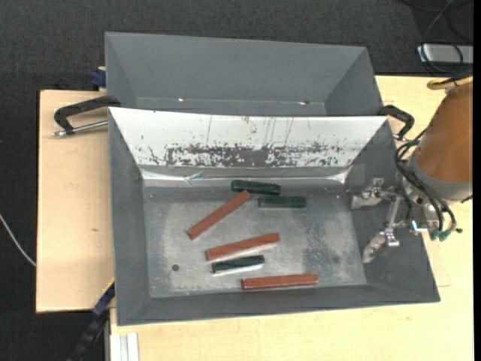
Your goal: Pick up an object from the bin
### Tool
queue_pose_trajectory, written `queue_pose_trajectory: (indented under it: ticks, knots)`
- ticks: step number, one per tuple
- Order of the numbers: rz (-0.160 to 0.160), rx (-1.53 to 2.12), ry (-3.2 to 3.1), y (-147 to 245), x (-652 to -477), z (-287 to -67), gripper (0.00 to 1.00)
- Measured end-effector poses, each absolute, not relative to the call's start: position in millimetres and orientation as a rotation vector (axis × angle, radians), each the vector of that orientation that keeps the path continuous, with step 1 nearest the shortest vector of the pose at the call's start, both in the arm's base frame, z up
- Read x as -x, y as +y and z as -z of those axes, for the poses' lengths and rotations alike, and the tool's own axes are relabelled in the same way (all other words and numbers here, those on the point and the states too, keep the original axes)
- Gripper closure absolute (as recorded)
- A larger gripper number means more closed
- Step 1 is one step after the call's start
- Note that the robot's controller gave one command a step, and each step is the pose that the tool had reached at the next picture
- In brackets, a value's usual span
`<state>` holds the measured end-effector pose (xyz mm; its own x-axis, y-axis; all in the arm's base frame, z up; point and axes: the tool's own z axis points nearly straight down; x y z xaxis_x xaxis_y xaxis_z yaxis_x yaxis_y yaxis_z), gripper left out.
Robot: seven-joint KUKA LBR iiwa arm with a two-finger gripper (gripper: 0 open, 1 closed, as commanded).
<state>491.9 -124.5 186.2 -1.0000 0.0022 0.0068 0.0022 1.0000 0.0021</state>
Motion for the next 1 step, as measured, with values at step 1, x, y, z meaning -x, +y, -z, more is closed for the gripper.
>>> queue_pose_trajectory:
  ticks: [1]
  knots:
    - [0.001, 0.0, -3.143, -124.0, -493.7, -190.2, 0.0]
